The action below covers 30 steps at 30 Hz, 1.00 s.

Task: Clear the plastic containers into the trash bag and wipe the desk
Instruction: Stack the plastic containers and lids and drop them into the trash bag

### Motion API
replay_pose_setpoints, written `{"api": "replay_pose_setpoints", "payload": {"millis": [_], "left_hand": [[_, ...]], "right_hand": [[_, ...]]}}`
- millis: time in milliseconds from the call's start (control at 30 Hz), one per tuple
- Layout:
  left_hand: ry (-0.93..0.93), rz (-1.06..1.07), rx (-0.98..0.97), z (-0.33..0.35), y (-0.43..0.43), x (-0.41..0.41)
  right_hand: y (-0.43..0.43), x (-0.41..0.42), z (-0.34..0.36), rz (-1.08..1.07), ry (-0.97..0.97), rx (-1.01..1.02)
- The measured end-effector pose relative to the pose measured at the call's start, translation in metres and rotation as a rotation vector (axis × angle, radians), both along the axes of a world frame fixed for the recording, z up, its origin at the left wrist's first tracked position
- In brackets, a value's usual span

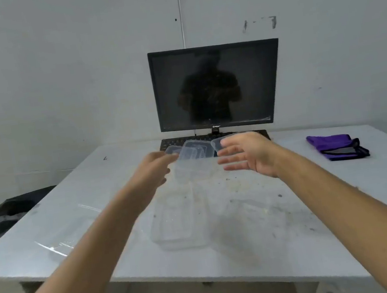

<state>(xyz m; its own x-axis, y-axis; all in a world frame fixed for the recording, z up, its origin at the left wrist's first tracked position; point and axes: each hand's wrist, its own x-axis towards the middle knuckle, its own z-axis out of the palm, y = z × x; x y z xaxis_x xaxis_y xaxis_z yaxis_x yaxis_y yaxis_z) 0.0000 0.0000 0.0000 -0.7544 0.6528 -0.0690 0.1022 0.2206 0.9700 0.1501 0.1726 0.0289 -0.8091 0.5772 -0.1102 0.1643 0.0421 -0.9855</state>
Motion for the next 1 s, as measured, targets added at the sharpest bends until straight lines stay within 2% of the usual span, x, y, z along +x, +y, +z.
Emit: {"api": "replay_pose_setpoints", "payload": {"millis": [133,233,333,467,600,733,867,1000], "left_hand": [[0.004,0.086,-0.111,-0.031,-0.019,-0.005],[0.083,0.093,-0.269,-0.044,-0.027,-0.011],[0.164,0.070,-0.419,-0.048,-0.032,-0.009],[0.113,0.049,-0.501,-0.062,-0.037,-0.013],[0.013,0.056,-0.436,-0.068,-0.040,-0.011],[-0.126,0.054,-0.273,-0.065,-0.038,-0.004],[-0.451,0.101,-0.010,-0.067,-0.033,0.002],[-0.759,0.003,0.187,-0.075,-0.027,0.007]], "right_hand": [[-0.024,-0.019,-0.023,0.104,-0.221,0.047],[-0.041,-0.037,-0.038,0.185,-0.370,0.120],[-0.048,-0.049,-0.051,0.194,-0.433,0.138],[-0.052,-0.056,-0.065,0.166,-0.423,0.111],[-0.051,-0.053,-0.073,0.113,-0.403,0.143],[-0.044,-0.040,-0.067,0.055,-0.348,0.160],[-0.035,-0.026,-0.059,0.032,-0.294,0.149],[-0.024,-0.018,-0.056,-0.003,-0.240,0.176]]}}
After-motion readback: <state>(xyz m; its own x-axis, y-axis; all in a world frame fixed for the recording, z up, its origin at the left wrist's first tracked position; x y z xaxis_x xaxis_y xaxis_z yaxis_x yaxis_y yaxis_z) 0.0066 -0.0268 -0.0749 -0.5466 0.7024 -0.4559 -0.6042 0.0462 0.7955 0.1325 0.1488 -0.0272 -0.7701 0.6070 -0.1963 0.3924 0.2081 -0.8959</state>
